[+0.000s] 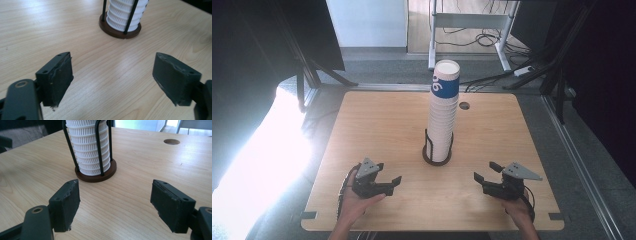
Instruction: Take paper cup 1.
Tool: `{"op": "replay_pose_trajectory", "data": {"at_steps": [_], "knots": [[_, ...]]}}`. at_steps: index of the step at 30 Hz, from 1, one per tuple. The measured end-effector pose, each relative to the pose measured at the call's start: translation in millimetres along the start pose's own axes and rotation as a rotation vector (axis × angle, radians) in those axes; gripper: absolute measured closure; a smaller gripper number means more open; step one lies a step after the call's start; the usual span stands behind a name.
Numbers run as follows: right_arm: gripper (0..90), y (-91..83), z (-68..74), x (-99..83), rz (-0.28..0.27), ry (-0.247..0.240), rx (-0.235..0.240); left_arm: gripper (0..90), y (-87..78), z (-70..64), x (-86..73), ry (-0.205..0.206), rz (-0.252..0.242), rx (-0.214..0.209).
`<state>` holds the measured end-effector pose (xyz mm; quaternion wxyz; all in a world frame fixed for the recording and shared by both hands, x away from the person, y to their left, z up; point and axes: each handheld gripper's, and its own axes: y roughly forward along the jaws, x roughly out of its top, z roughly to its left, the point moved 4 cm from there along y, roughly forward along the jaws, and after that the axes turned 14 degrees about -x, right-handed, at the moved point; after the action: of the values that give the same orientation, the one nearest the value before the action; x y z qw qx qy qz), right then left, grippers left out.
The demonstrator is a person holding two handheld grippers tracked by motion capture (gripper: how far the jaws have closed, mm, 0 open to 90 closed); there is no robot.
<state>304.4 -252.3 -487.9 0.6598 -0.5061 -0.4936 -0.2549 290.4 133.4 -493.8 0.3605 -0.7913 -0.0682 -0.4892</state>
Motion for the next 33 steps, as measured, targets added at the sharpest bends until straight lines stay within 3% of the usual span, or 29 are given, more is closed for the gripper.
{"op": "replay_pose_trajectory", "data": {"at_steps": [3,7,12,18,22,29,33], "knots": [[22.8,-0.3,-4.4,-1.2,0.000,0.008,-0.004,17.5,0.7,0.4,-0.6,0.002,0.009,0.014],[23.2,-2.1,-9.9,-0.7,-0.003,0.028,-0.011,16.8,-3.3,-1.6,1.1,-0.003,-0.018,0.007],[24.2,-5.2,-7.6,1.5,-0.016,0.004,-0.026,15.4,-9.5,-6.5,4.5,0.023,-0.032,0.007],[24.6,-7.7,-2.7,6.4,-0.024,-0.018,-0.019,14.9,-9.2,-12.7,12.2,0.025,-0.067,-0.016],[24.7,-6.5,-4.0,8.0,-0.026,-0.017,-0.004,14.8,1.0,-10.9,22.5,0.038,-0.068,-0.015],[25.4,-4.9,-13.8,3.7,-0.014,-0.015,-0.007,14.7,14.0,-5.9,37.3,0.024,-0.079,-0.061],[25.8,-6.0,-17.5,3.3,-0.011,0.008,-0.004,14.7,19.7,-8.7,56.0,0.039,-0.092,-0.081]]}}
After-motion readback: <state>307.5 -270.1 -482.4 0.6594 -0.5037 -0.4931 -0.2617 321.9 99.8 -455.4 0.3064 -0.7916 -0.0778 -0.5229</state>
